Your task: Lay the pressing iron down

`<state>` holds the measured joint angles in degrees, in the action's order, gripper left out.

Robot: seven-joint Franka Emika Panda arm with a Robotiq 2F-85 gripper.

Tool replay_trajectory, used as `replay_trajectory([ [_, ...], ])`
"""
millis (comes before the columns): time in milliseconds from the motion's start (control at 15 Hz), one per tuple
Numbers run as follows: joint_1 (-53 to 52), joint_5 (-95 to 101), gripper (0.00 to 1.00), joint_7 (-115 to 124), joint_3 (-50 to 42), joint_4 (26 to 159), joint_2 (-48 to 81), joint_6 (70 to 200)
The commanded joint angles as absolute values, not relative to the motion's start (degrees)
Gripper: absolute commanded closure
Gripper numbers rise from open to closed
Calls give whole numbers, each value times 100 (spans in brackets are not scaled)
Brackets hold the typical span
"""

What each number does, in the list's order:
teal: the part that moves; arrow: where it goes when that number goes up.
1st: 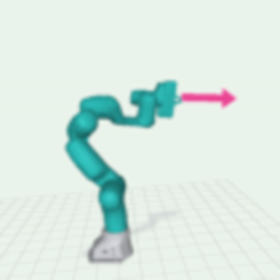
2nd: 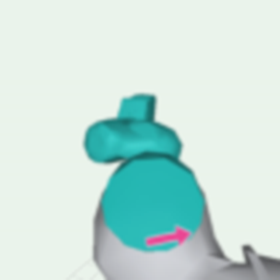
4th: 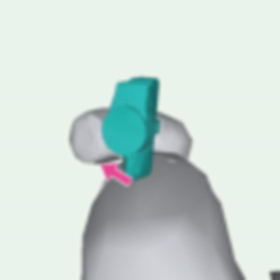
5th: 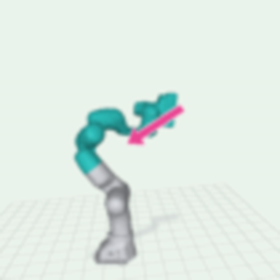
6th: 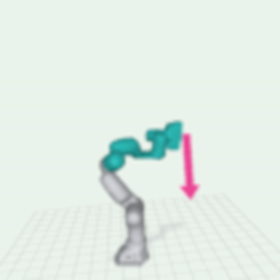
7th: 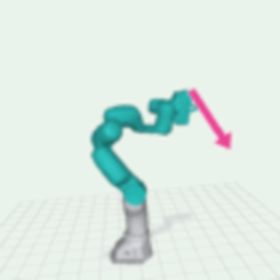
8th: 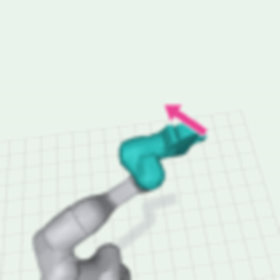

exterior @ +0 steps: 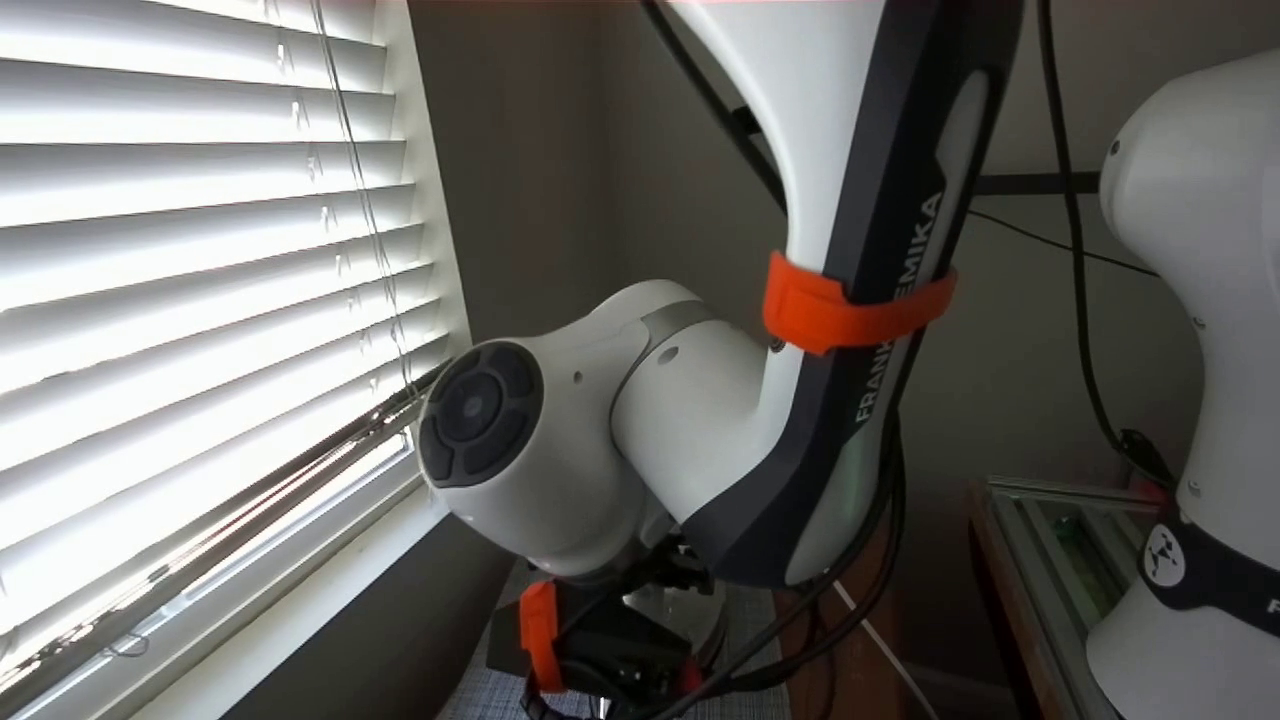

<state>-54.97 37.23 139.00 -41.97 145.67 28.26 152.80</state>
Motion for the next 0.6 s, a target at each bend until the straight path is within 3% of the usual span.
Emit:
replay_trajectory([
  [0,-5246,4047,98,14338,-3950,14291,3004,15095],
  [533,-4978,4084,98,14440,-3639,14058,3255,14975],
])
